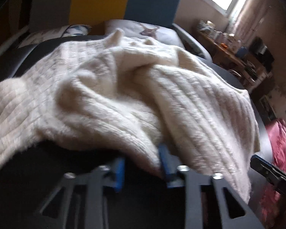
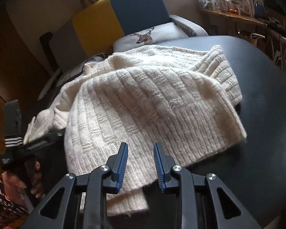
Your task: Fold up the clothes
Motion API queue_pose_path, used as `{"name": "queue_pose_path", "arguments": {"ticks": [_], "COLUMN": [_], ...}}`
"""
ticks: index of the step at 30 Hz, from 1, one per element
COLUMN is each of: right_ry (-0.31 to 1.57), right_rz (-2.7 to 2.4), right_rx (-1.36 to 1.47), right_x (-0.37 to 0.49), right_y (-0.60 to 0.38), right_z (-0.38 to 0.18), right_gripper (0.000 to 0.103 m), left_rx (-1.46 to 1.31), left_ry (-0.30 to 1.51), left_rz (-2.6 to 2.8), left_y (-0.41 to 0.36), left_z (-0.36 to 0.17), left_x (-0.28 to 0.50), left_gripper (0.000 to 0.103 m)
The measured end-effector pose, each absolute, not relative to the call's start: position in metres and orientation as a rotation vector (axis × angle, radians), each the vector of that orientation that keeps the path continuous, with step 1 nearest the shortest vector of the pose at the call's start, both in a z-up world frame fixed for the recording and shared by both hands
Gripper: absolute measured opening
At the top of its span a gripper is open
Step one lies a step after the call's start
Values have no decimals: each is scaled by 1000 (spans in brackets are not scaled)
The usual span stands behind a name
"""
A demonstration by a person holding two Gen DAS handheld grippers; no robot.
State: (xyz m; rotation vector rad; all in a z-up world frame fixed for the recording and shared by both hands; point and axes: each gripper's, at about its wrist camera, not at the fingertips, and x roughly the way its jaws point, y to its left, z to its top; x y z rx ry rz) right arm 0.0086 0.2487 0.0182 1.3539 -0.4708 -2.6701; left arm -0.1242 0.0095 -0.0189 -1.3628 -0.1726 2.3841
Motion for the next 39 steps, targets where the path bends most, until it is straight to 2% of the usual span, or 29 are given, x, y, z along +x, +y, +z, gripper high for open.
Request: {"name": "queue_pose_path", "arguments": {"ticks": [5,15,20,26,32,34,36,39], "right_ry": [-466,-457,-443,-415,-378,-337,-272,-124], "right_rz": [-2674,-2662,-2671,-2681,-2677,-2650,-2601,-2522], "right_rx": [1402,1541,1564,1583,1500,1458,1437,1460], "right_x": [5,0,-3,-4,2,3,3,2], "right_y": [255,256,255,252,234,222,208,185], "right_z": [11,-5,-6,-5,6,11,14,13], "right_gripper": [27,28,28,28,28,28,28,28], "left_rx": [-1337,-1307,-1346,-1483,-1538,-1508,-1514,-1580], "left_ry": [-135,-7,85,289,500,458,324,61], "left_rz": [2356,2303,2289,2231,2345,2407,2425,2367], "left_y": [10,-15,-42,-66,-79,-83,-91,-114], "left_z": [-3,64,79,58,2,-3,0,6], "left_x": [-126,-137,-141,-141,-145,-146,-149,-155], "left_gripper": [10,9,9,9,10,11,13,25]}}
